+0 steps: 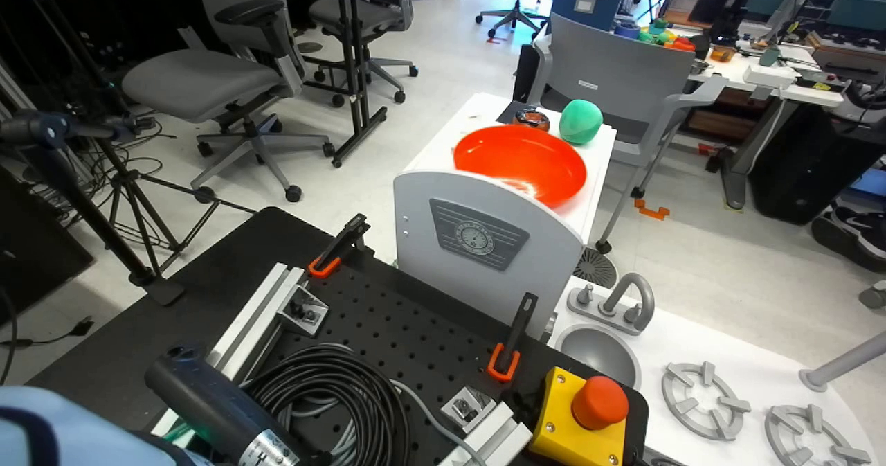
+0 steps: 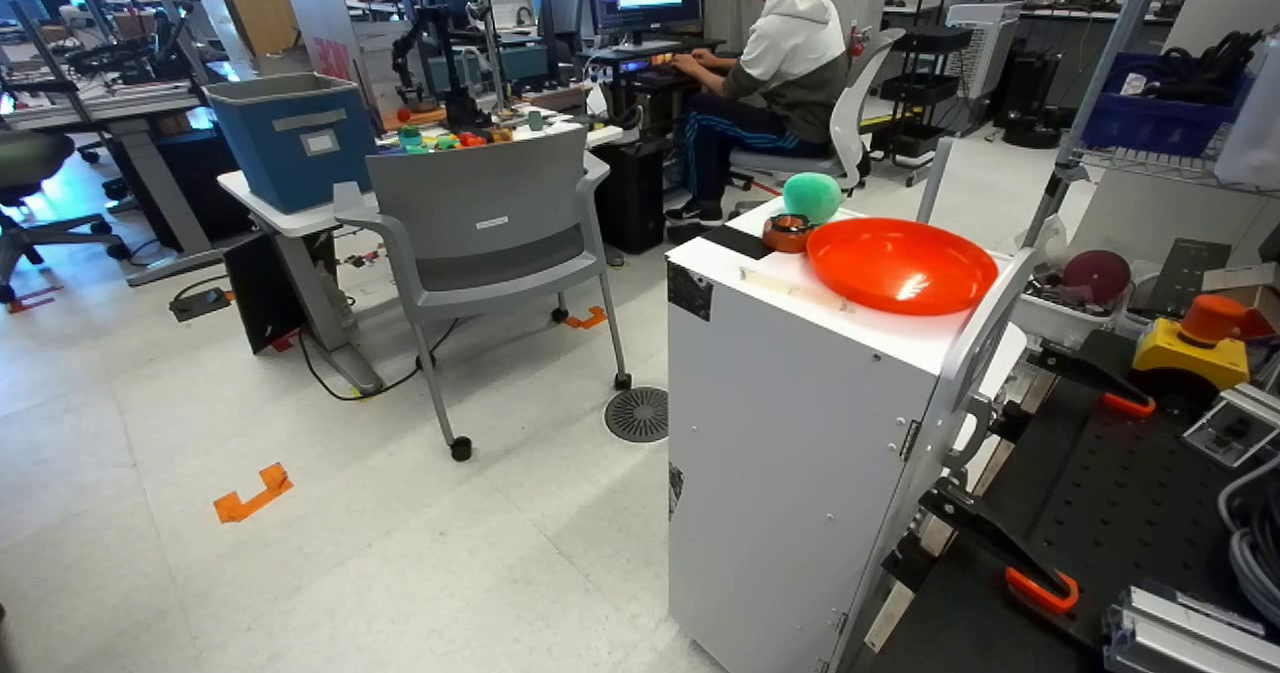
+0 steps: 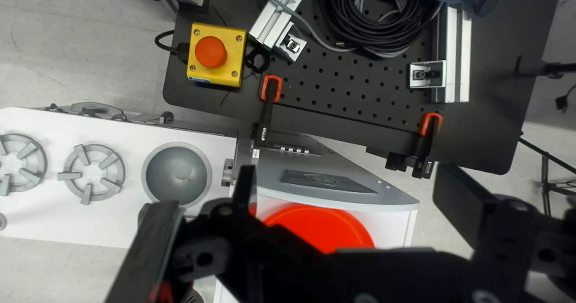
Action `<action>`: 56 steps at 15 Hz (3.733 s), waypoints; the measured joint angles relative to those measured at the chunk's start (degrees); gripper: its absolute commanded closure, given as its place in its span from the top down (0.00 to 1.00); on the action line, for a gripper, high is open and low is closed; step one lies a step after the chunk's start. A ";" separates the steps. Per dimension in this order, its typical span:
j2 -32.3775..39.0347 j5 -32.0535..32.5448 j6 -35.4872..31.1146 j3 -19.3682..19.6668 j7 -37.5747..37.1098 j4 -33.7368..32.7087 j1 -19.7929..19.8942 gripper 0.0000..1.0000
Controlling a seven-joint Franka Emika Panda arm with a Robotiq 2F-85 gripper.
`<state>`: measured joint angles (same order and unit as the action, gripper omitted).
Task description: Pick up the pee plush toy and put it on the orange plate
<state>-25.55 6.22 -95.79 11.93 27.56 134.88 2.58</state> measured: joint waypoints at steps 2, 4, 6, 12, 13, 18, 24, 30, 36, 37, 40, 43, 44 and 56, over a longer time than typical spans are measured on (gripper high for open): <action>1.23 -1.41 0.48 0.10 0.00 -1.35 0.03 1.00; 2.08 -2.62 1.30 0.23 0.00 -2.52 0.10 1.00; 2.96 -3.60 2.17 0.24 -0.02 -3.89 0.16 1.00; 5.94 -7.18 6.87 0.36 -0.01 -9.78 0.22 1.00; 6.32 -7.77 7.73 0.44 0.06 -10.56 0.23 1.00; 7.18 -10.49 9.67 0.51 0.34 -11.67 0.24 1.00; 7.57 -9.15 9.72 0.96 6.01 -10.77 0.50 1.00; 7.57 -1.37 9.44 2.30 18.90 -9.67 1.20 1.00; 7.96 -1.45 9.43 2.88 14.76 -10.73 3.32 1.00; 8.24 -1.52 9.42 2.88 12.32 -11.32 3.55 1.00; 9.63 -2.46 8.82 2.87 4.08 -13.70 4.09 1.00; 11.47 -2.85 7.34 2.74 -4.73 -16.23 4.24 1.00; 12.30 -2.82 6.72 2.60 -7.87 -17.19 4.27 1.00; 21.36 0.10 -3.58 -0.95 -36.05 -24.93 4.28 1.00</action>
<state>-4.20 6.32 -99.36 10.98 -8.49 109.94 6.86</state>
